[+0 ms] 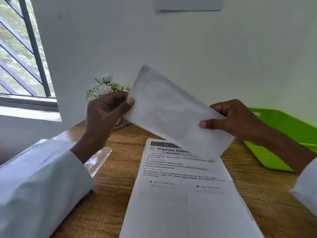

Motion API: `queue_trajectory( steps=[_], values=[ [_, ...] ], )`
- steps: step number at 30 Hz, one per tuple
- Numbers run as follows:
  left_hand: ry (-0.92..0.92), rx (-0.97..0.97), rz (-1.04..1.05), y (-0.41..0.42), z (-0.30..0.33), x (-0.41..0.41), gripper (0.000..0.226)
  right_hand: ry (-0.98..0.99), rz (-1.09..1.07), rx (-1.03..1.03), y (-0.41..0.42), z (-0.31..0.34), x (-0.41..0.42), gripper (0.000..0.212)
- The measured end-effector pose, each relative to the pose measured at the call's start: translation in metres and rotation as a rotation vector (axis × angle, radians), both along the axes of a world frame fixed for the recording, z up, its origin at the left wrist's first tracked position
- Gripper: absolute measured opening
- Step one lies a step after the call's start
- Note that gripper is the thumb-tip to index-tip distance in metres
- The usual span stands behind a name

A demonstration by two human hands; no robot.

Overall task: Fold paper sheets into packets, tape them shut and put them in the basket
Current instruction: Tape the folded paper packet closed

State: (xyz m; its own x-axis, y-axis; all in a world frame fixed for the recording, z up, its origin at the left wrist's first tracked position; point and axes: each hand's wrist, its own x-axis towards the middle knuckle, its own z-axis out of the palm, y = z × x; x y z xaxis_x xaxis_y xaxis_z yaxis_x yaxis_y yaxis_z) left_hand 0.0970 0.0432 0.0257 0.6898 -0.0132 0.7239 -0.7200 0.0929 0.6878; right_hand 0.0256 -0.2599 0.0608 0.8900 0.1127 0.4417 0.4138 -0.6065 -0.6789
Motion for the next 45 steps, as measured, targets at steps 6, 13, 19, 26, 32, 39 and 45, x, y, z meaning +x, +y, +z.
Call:
queue_trajectory(
  steps=[6,13,19,26,32,39,45],
  values=[
    [0.181,0.171,-0.161,0.0,-0.004,0.006,0.021,0.191,0.04,-0.178,0.002,0.004,-0.002,0.017],
    [0.572,0.245,-0.227,0.018,-0.01,0.017,0.037,0.324,-0.045,-0.001,-0.025,0.001,0.003,0.027],
    [0.836,0.469,-0.217,0.03,-0.014,0.025,0.043,0.511,-0.08,0.324,-0.041,-0.032,0.015,0.036],
    [0.802,0.793,-0.074,0.024,-0.017,0.026,0.052,0.514,-0.133,0.339,-0.042,-0.052,0.021,0.037],
    [0.395,1.069,0.191,0.014,-0.028,0.026,0.051,0.313,-0.22,-0.206,-0.037,-0.059,0.025,0.039],
    [0.18,1.266,0.023,0.0,-0.031,0.013,0.068,0.445,0.065,-0.425,-0.042,-0.053,0.019,0.052],
    [0.364,1.647,-0.206,-0.002,-0.039,0.011,0.114,0.605,0.178,-0.724,-0.045,-0.039,0.01,0.089]
  ],
)
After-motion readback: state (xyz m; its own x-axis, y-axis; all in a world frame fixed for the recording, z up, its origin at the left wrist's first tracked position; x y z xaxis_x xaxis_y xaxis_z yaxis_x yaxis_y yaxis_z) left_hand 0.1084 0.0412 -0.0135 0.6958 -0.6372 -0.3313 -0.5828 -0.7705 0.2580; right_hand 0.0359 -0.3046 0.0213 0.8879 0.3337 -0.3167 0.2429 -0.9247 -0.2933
